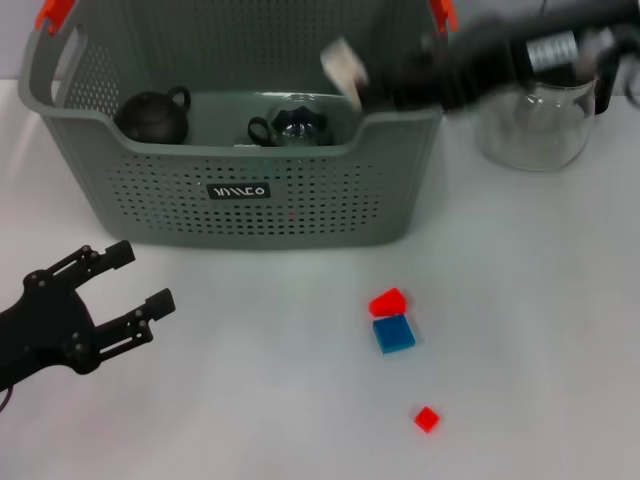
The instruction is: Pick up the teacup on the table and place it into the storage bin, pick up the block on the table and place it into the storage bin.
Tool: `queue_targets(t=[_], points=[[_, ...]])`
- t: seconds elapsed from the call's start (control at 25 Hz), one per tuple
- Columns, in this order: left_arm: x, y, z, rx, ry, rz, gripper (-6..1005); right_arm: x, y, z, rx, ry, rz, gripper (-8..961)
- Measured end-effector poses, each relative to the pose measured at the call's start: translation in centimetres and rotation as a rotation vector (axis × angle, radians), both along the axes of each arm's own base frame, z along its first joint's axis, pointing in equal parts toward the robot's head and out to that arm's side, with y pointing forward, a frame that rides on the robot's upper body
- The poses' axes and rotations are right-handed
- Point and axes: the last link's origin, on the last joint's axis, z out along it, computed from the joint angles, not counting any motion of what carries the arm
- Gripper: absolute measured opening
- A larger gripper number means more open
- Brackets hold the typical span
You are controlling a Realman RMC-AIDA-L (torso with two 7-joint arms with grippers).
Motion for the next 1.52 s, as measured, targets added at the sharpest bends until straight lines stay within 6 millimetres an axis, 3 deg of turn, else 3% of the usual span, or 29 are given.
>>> queue_targets(t=[0.12, 0.24, 0.48, 0.64, 0.96, 1.24, 1.36, 1.52], points=[[0.0, 0.0, 0.0, -0.001, -0.003, -0.001, 824, -1.6, 2.3, -0.8, 0.112, -0.013, 0.015, 125], [0.1, 0.0, -0.1, -0.002, -0.005, 0.000, 824, -3.0, 5.1, -2.9, 0.176, -0.054, -0.002, 124], [0.1, -0.1, -0.2, -0.004, -0.009, 0.000, 824, -3.4, 11.1, -8.7, 0.244, -0.189, -0.107, 125], [0.1, -0.1, -0.2, -0.009, -0.011, 0.000, 824, -3.7, 12.8, -11.7, 0.271, -0.273, -0.128, 125], [0.1, -0.3, -0.3, -0.008, -0.012, 0.003, 824, -4.5, 12.7, -12.5, 0.256, -0.298, -0.108, 145], [0.1, -0.4, -0.3, -0.006, -0.015, 0.002, 824, -4.4, 12.3, -10.3, 0.283, -0.181, -0.098, 291], [0.1, -0.5, -0.3, -0.006, -0.016, 0.001, 824, -3.2, 10.1, -8.2, 0.207, -0.045, -0.070, 413], [0.0, -0.5, -0.2, -0.005, -0.013, 0.001, 824, 0.5, 4.8, -4.8, 0.043, 0.060, 0.044, 573]])
